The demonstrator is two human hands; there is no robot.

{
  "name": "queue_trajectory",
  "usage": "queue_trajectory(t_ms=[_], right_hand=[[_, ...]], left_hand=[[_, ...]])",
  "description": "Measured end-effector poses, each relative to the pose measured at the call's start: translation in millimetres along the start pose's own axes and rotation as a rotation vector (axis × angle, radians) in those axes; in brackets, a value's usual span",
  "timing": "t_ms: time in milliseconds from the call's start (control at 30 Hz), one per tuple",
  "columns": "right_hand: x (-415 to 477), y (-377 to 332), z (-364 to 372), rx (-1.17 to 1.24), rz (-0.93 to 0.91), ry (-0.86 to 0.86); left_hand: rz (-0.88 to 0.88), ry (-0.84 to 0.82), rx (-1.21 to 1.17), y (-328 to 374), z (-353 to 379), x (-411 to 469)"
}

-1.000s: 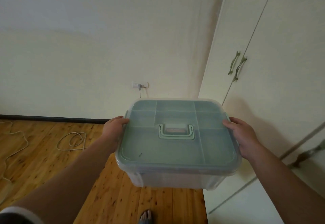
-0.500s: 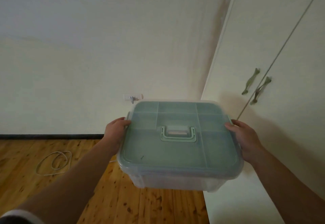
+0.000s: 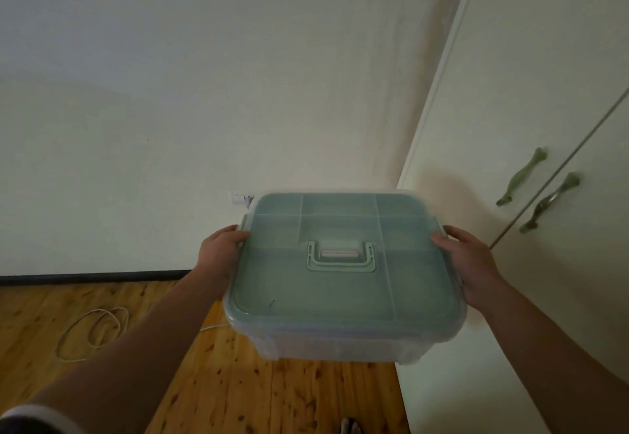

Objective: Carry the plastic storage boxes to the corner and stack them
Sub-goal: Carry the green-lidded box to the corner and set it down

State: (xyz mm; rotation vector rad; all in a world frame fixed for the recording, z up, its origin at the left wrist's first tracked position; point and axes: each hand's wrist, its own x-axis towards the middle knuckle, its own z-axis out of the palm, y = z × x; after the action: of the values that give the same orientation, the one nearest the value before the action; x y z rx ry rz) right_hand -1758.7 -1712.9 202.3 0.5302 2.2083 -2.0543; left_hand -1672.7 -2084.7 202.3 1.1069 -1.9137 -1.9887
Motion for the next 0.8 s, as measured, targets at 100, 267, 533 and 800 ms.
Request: queue_trajectory(t_ms=[100, 267, 533, 800], right_hand=[[25, -5, 8, 0.017, -0.006, -0.004], [73, -10, 17, 0.016, -0.016, -0.028], [135, -10, 35, 0.028, 0.008, -0.098], [176, -1, 54, -0.033, 0.057, -0.117]], left_hand=[[0.008, 0.007, 0.007, 4, 15, 18], [-0.003, 0.033, 0.001, 11, 43, 47], [0.013, 0.092, 0.039, 15, 72, 89], [-0.043, 0.073, 0.066, 11, 85, 128]])
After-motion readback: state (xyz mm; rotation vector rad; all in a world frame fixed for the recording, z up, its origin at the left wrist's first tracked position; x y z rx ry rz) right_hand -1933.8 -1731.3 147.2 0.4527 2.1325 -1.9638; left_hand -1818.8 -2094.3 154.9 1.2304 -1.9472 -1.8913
